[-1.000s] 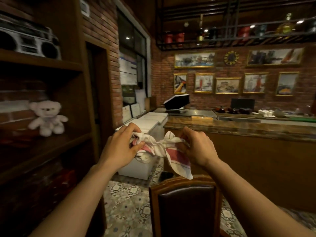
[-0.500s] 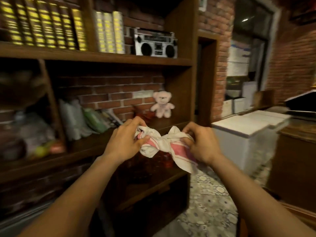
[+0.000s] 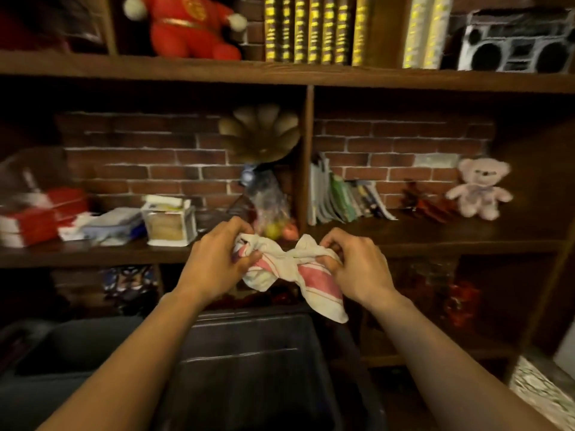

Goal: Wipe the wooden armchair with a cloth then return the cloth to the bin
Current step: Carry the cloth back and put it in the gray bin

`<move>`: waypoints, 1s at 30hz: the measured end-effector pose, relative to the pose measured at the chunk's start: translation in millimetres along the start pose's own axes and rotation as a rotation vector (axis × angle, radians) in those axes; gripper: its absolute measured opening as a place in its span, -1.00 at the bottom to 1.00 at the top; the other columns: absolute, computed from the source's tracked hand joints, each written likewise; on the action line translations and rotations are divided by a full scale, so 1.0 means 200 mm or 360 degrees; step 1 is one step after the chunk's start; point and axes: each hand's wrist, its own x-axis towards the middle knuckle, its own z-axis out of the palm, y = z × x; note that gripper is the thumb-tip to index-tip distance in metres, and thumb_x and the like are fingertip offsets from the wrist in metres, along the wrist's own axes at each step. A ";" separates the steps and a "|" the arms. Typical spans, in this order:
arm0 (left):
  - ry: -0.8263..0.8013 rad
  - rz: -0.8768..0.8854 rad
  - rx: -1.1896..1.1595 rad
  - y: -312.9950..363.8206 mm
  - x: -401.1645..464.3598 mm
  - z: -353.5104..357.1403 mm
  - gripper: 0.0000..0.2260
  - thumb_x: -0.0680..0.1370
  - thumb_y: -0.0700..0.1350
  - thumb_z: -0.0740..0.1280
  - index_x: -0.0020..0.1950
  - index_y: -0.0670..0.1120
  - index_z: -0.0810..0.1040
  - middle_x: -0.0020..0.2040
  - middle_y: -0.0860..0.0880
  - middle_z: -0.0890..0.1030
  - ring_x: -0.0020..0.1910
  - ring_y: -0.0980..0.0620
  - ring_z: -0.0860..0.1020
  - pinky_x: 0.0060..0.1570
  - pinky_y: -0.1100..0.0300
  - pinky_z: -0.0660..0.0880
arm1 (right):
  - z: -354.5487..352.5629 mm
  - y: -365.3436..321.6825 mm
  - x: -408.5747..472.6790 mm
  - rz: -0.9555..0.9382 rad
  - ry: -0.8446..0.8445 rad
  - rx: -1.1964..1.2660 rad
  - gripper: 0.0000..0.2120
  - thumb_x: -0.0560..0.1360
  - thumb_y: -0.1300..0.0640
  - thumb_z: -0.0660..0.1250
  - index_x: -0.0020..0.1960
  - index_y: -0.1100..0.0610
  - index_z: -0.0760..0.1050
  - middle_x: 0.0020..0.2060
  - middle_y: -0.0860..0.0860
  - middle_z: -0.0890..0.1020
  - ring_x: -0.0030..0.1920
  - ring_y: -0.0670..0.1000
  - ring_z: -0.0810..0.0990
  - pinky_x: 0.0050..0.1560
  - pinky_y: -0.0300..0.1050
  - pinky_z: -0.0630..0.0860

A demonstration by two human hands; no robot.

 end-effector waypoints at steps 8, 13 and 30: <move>-0.0143 -0.0267 -0.0030 -0.81 -0.09 0.04 -0.68 0.48 0.07 0.51 0.11 0.16 0.43 0.11 0.10 0.57 -0.01 0.08 0.58 -0.04 0.07 0.53 | 0.73 -0.31 0.20 -0.0003 -0.0252 0.0023 -0.78 0.45 0.04 0.51 -0.01 -0.14 0.51 -0.12 -0.15 0.67 -0.06 0.00 0.64 -0.07 0.03 0.58; -0.0366 -0.0443 -0.0050 -1.10 -0.24 0.29 -0.68 0.50 0.07 0.50 0.15 0.15 0.43 0.13 0.08 0.53 -0.04 0.04 0.59 -0.05 0.04 0.56 | 1.12 -0.24 0.13 0.0126 -0.0466 -0.0087 -0.76 0.47 0.12 0.47 0.04 -0.15 0.53 -0.03 -0.08 0.70 0.02 0.05 0.67 -0.12 -0.10 0.42; -0.1201 -0.0854 0.0095 -1.38 -0.95 1.30 -0.48 0.51 0.02 0.44 0.40 0.18 0.30 0.43 0.09 0.31 0.27 -0.13 0.56 0.13 -0.06 0.56 | 1.97 0.36 -0.36 0.0403 -0.1328 -0.0151 -0.68 0.46 -0.13 0.45 0.16 -0.05 0.55 0.15 -0.03 0.64 0.19 0.06 0.58 0.06 -0.06 0.55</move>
